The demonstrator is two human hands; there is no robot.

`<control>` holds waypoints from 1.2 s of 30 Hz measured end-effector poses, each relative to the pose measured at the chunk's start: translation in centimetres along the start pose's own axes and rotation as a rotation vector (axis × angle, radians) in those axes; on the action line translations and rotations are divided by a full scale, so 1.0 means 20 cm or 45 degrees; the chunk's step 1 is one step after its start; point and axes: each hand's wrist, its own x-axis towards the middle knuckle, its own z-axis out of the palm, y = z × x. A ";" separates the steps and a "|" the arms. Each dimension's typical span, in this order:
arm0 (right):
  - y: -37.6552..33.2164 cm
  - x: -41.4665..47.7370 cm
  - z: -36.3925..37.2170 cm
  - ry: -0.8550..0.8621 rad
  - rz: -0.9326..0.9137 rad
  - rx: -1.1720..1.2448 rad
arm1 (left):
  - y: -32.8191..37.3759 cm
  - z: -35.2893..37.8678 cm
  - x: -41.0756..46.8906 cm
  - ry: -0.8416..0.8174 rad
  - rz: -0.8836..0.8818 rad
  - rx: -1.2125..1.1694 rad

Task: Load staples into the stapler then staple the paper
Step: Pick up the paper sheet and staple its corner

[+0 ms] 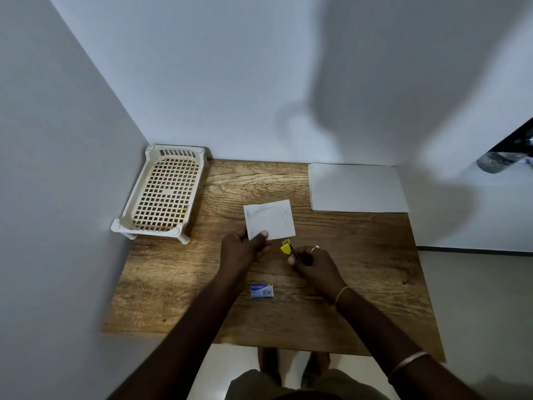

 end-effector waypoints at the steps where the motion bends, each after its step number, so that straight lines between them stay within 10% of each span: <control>1: -0.02 -0.03 0.00 -0.046 0.022 0.173 | 0.00 0.00 0.01 0.001 -0.002 -0.004; 13: -0.16 -0.05 0.04 -0.052 0.291 0.772 | -0.03 0.06 0.00 -0.029 -0.022 0.024; 36: -0.08 0.00 0.09 0.107 0.350 0.542 | -0.10 0.10 -0.05 -0.058 -0.040 -0.095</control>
